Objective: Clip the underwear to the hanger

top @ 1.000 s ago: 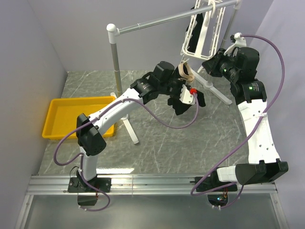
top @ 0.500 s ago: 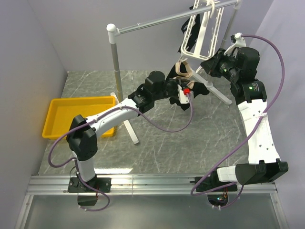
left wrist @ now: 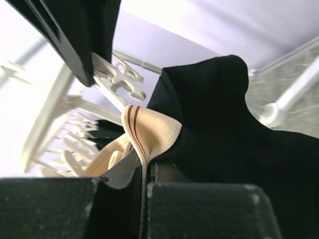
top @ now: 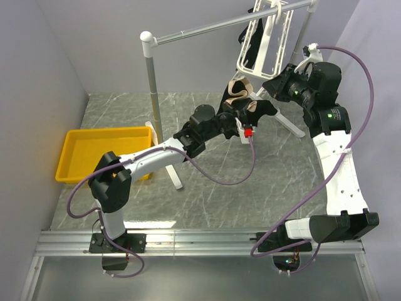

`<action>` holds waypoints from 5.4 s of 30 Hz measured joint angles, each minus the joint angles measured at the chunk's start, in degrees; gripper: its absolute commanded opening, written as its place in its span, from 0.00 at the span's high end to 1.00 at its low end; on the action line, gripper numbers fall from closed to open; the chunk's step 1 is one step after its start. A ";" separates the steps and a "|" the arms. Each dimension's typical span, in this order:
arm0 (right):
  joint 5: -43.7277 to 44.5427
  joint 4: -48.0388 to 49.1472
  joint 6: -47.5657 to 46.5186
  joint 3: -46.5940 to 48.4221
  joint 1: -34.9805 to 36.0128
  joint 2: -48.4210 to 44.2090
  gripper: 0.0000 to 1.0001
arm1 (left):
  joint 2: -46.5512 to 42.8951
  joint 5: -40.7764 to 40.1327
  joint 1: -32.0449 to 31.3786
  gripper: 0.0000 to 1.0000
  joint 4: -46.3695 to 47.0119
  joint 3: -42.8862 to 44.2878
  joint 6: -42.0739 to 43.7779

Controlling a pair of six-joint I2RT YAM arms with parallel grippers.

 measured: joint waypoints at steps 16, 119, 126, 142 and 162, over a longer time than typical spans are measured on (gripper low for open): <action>-0.85 -0.55 -0.33 0.00 -0.22 0.00 1.00 | 5.14 -4.55 -1.60 1.00 8.92 -2.45 12.70; -2.84 -4.70 -8.90 1.31 -0.42 1.14 0.95 | 8.57 -4.94 -1.57 0.99 8.04 7.54 11.13; -2.91 -5.01 -8.85 1.92 -0.42 1.51 0.79 | 8.61 -4.98 -1.57 1.00 7.43 8.09 10.67; -3.37 -6.27 -8.63 3.13 -0.55 2.51 0.59 | 10.67 -5.01 -1.57 1.00 6.82 10.75 10.69; -3.80 -7.87 -8.07 3.15 -0.68 2.56 0.30 | 11.47 -4.87 -1.95 0.56 7.37 11.72 10.64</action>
